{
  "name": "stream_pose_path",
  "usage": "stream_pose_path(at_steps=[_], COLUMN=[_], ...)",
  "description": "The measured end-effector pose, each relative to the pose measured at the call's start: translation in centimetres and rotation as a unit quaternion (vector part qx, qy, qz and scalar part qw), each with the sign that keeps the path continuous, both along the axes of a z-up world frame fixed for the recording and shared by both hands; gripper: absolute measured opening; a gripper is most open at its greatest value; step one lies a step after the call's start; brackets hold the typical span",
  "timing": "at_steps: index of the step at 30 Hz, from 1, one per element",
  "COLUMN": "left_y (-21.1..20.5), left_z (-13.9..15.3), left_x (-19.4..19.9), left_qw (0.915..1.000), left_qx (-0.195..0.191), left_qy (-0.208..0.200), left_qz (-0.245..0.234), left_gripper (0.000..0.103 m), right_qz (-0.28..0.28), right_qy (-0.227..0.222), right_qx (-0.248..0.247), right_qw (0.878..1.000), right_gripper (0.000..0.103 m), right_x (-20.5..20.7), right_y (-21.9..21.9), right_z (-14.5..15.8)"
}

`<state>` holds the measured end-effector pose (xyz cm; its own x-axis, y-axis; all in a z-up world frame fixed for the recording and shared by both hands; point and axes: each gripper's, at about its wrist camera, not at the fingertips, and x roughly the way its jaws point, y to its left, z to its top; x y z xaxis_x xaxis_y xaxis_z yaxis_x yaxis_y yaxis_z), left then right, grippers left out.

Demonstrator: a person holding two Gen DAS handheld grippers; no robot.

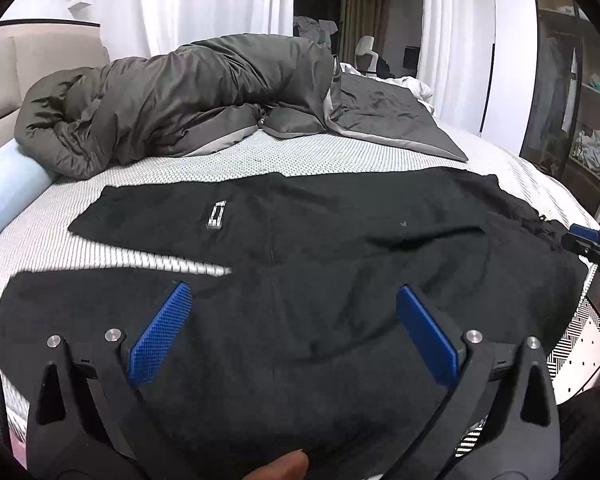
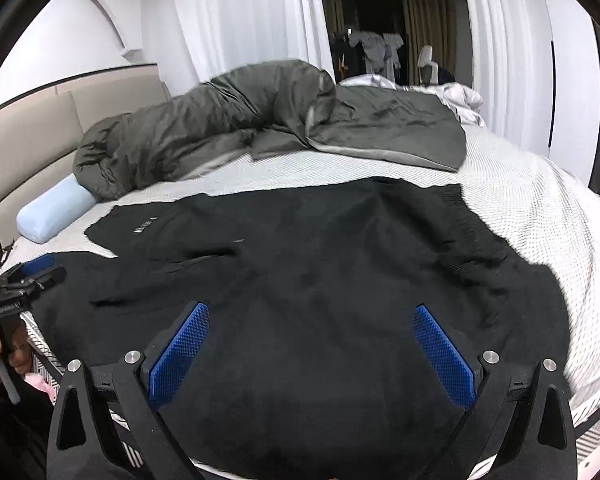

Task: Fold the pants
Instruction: 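Grasp the black pants waistband with the right tool and lift it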

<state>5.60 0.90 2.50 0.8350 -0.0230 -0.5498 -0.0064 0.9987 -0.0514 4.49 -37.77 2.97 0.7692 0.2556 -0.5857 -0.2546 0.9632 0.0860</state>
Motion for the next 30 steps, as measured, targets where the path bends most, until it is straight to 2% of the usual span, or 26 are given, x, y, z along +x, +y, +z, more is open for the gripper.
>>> stream_pose_path(at_steps=[3, 6, 8, 10, 12, 14, 18, 20, 22, 24, 26, 30], left_y=[0.5, 1.7, 3.2, 5.1, 6.6, 7.5, 8.2, 8.6, 8.8, 9.4, 10.1, 11.7], left_z=[0.9, 1.1, 0.9, 0.5, 0.1, -0.3, -0.6, -0.9, -1.2, -1.6, -1.9, -2.6], left_x=[2.9, 5.5, 6.6, 7.7, 8.8, 9.5, 10.7, 11.5, 12.1, 12.7, 13.1, 13.6], left_qw=[0.9997, 0.9987, 0.9986, 0.9987, 0.9976, 0.997, 0.9964, 0.996, 0.9953, 0.994, 0.9925, 0.9878], left_qx=[0.025, 0.049, 0.045, 0.019, 0.003, 0.002, 0.018, 0.023, 0.03, 0.036, 0.036, 0.043], left_qy=[0.003, 0.012, 0.018, 0.024, 0.032, 0.031, 0.027, 0.029, 0.032, 0.035, 0.037, 0.047], left_qz=[-0.002, 0.003, 0.02, 0.04, 0.061, 0.07, 0.078, 0.081, 0.086, 0.098, 0.111, 0.142], left_gripper=[0.102, 0.102, 0.102, 0.102, 0.102, 0.102, 0.102, 0.102, 0.102, 0.102, 0.102, 0.102], right_qz=[0.001, -0.009, -0.015, -0.015, -0.012, -0.02, -0.041, -0.03, -0.031, -0.022, -0.02, -0.096], right_qy=[0.045, 0.063, 0.077, 0.096, 0.117, 0.148, 0.177, 0.224, 0.243, 0.224, 0.175, 0.136], right_qx=[-0.034, -0.028, -0.013, -0.001, -0.005, -0.013, -0.024, -0.004, -0.018, -0.054, -0.092, -0.086], right_qw=[0.998, 0.998, 0.997, 0.995, 0.993, 0.989, 0.983, 0.974, 0.969, 0.973, 0.98, 0.982], right_gripper=[0.103, 0.103, 0.103, 0.1, 0.087, 0.081, 0.081, 0.08, 0.054, 0.044, 0.034, 0.036], right_x=[4.2, 8.2, 10.8, 14.0, 17.3, 21.1, 26.8, 29.6, 31.4, 32.3, 33.3, 37.4], right_y=[-2.7, -5.7, -7.6, -9.3, -10.3, -11.1, -12.4, -12.8, -12.7, -11.7, -11.2, -13.3], right_z=[-0.2, 0.1, 0.7, 1.1, 1.1, 0.2, -1.6, -3.5, -4.9, -4.8, -3.6, -2.3])
